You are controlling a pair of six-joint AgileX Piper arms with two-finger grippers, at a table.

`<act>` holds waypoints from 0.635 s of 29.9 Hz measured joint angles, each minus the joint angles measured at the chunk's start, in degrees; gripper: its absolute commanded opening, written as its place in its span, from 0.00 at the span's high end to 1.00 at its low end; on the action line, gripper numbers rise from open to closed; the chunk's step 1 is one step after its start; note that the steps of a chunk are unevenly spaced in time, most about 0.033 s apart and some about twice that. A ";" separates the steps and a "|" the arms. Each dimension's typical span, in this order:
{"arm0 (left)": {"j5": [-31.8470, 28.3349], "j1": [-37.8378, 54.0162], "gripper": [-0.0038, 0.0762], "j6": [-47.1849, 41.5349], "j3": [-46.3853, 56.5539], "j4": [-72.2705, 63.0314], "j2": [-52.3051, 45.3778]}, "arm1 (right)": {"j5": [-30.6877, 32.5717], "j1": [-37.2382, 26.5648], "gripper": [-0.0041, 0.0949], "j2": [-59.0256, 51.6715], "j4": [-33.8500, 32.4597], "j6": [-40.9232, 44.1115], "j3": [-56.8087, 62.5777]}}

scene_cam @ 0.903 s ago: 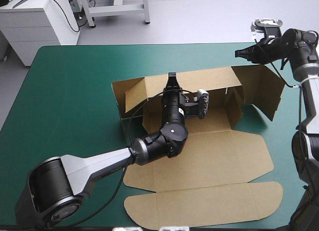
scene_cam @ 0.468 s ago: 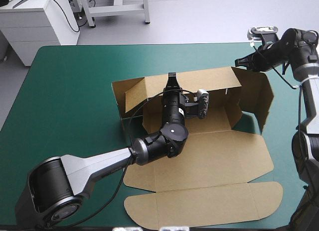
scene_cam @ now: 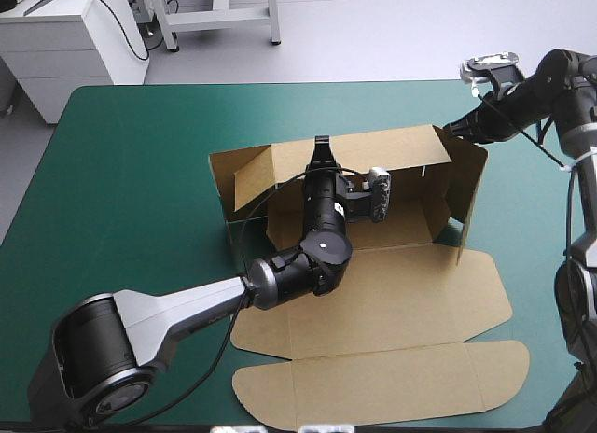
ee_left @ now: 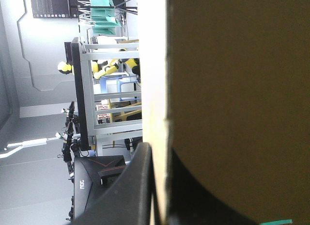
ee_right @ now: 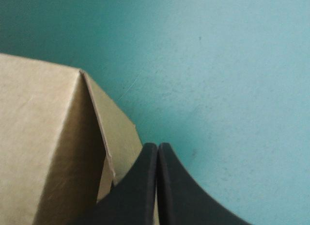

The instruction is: Fold the box

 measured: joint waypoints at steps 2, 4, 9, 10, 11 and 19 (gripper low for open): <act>0.00 0.00 0.96 0.00 0.00 0.00 0.00 | -0.07 0.00 0.98 -1.43 0.90 -1.19 3.38; 0.00 0.00 0.96 0.00 0.00 0.00 0.00 | -1.41 0.00 0.98 -3.19 1.47 -2.10 8.38; 0.10 0.00 0.96 0.00 0.00 0.00 0.00 | -7.50 0.00 0.98 -8.38 4.74 -5.34 21.03; 0.10 0.00 0.96 0.00 0.00 0.00 0.00 | -8.98 0.00 0.98 -9.79 5.48 -6.02 23.42; 0.05 0.00 0.96 0.00 0.00 0.00 0.00 | -10.71 0.00 0.98 -11.24 6.06 -6.59 25.70; 0.04 0.00 0.96 0.00 0.00 0.00 0.00 | -19.28 0.00 0.98 -18.19 7.45 -11.15 38.31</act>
